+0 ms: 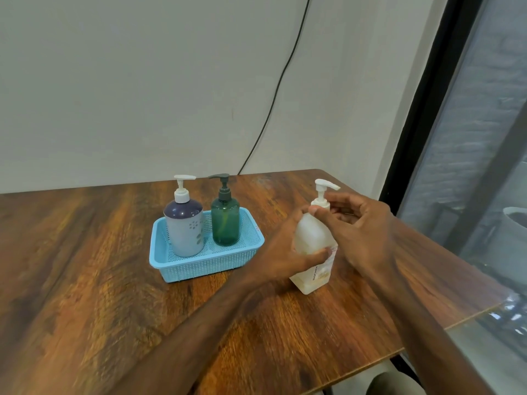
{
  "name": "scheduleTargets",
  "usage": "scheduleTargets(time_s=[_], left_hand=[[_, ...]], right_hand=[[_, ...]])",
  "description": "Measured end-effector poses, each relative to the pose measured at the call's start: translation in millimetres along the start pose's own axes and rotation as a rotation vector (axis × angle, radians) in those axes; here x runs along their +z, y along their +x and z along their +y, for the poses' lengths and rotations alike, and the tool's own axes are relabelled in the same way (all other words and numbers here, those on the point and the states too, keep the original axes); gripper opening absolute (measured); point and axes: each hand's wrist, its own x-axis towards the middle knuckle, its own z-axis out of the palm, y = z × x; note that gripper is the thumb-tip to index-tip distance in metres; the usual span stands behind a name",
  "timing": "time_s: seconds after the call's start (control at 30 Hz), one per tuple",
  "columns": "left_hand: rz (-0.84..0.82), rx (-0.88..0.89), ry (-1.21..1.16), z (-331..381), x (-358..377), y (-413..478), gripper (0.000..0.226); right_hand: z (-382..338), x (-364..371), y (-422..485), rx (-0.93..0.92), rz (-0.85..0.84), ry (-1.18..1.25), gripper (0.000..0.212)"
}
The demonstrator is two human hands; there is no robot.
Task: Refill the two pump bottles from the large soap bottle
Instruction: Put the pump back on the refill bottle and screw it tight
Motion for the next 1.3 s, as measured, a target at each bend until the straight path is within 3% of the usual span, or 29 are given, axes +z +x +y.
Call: scheduleTargets(time_s=[0.47, 0.67, 0.97, 1.3], left_hand=[[-0.001, 0.001, 0.029, -1.6, -0.5, 0.4, 0.082], [0.000, -0.002, 0.023, -1.9, -0.4, 0.8, 0.083], [0.001, -0.001, 0.030, -0.9, -0.2, -0.1, 0.082], [0.004, -0.002, 0.028, -3.5, 0.9, 2.5, 0.084]], right_hand=[[-7.2, -14.7, 24.3, -0.100, -0.091, -0.051, 0.037], [3.5, -16.4, 20.5, -0.036, -0.206, -0.101, 0.037], [3.1, -6.8, 7.9, -0.059, -0.004, -0.028, 0.035], [2.9, -8.4, 9.7, -0.045, -0.075, -0.107, 0.039]])
